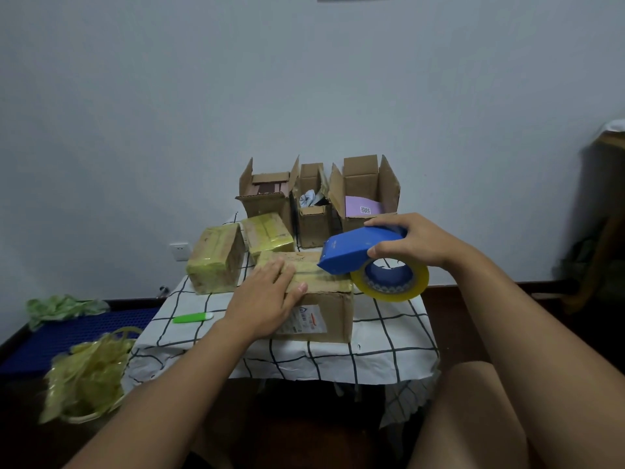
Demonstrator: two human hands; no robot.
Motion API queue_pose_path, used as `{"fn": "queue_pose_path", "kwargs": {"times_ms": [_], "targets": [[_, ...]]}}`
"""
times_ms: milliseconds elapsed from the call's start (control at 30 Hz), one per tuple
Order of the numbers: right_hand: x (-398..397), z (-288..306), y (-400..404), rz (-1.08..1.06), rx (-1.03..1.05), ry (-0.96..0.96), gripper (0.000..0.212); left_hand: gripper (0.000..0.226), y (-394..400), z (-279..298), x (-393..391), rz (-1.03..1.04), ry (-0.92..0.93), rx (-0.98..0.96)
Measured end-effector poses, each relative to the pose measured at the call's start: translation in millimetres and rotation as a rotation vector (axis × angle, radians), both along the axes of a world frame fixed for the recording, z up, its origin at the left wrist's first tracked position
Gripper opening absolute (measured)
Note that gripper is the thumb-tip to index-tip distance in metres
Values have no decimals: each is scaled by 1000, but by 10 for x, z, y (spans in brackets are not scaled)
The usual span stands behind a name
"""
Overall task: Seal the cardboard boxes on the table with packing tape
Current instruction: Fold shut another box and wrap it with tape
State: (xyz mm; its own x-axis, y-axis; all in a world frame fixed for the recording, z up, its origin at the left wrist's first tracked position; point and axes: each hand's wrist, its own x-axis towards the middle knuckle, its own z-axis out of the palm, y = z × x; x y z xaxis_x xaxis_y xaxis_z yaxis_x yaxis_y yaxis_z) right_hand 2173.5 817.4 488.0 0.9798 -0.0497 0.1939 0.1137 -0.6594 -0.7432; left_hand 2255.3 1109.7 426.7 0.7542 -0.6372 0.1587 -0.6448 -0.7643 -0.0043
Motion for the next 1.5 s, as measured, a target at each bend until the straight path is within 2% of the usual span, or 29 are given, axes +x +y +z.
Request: {"fn": "queue_pose_path", "kwargs": {"times_ms": [200,367,500,600,733,900,967,1167,1333,1500], "targets": [[-9,49,22,-9,-18,8,60,92,41,5,-44,-20,-28,-19],[-40,30,32,-3,-19,-8,62,76,77,-1,-14,-42,-104,68],[-45,36,100,10,-27,-20,64,77,160,33,-14,-105,-179,64],[-46,-12,148,18,-2,-30,62,84,175,84,-72,-113,-139,62],[-91,-43,153,7,43,-31,56,80,27,106,-99,-101,-134,71],[-122,-40,176,-6,55,-16,55,73,-202,18,-101,-189,-37,-119],[-131,-45,179,-16,54,-11,54,75,-205,-10,-95,-203,-45,-140],[-130,-20,201,-35,26,-2,53,82,-180,-51,-62,-231,-93,-63],[-85,51,237,-40,-17,6,55,70,-167,-33,-82,-265,-75,-67],[-76,36,243,-36,-24,-6,60,72,-256,20,-145,-258,-158,-27]]}}
